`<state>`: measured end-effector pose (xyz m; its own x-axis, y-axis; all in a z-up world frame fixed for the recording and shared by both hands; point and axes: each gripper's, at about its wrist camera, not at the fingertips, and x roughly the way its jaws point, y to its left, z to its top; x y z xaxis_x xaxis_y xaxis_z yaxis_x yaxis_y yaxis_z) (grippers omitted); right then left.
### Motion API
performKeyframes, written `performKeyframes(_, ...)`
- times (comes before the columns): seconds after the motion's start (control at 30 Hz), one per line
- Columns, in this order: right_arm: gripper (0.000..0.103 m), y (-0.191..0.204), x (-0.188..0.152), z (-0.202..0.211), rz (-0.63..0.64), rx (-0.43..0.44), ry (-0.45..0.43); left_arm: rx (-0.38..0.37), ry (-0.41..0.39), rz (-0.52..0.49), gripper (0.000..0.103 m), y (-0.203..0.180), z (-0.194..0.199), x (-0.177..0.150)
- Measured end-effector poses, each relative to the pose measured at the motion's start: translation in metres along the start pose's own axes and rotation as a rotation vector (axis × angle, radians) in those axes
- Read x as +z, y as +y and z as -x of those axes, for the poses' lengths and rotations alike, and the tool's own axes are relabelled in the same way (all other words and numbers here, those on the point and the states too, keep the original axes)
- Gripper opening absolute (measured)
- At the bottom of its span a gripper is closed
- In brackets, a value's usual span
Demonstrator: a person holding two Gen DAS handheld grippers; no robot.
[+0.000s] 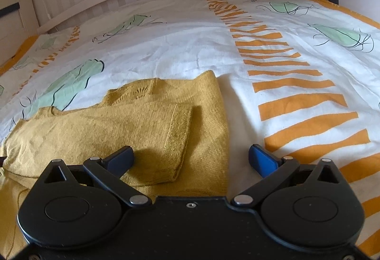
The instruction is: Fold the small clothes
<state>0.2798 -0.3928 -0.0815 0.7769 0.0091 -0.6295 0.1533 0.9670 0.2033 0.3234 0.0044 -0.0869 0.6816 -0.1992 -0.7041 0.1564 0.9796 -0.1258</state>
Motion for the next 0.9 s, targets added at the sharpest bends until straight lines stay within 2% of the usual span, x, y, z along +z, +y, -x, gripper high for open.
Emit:
performKeyframes(0.37, 0.103, -0.003, 0.000, 0.001, -0.018, 0.016, -0.007, -0.008, 0.039, -0.015, 0.101, -0.001, 0.005, 0.005)
performKeyframes(0.47, 0.103, -0.002, 0.000, 0.002, -0.015, 0.018, -0.007, -0.011, 0.039, -0.007, 0.098, 0.001, 0.011, 0.004)
performKeyframes(0.5, 0.103, -0.004, 0.001, 0.004, -0.020, 0.030, -0.006, -0.010, 0.039, 0.006, 0.090, 0.003, 0.016, 0.003)
performKeyframes(0.53, 0.103, -0.006, 0.001, 0.006, -0.029, 0.044, -0.006, -0.005, 0.040, 0.019, 0.085, 0.004, 0.021, 0.003)
performKeyframes(0.63, 0.103, -0.010, 0.001, 0.020, -0.058, 0.046, 0.007, 0.026, 0.028, 0.054, 0.085, 0.011, 0.045, -0.001)
performKeyframes(0.73, 0.103, -0.009, -0.002, 0.044, -0.053, 0.036, 0.018, 0.091, -0.006, 0.075, 0.085, 0.015, 0.077, -0.008)
performKeyframes(0.9, 0.103, -0.002, -0.004, 0.101, -0.042, 0.073, 0.042, 0.086, -0.020, 0.071, 0.085, 0.013, 0.134, -0.026)
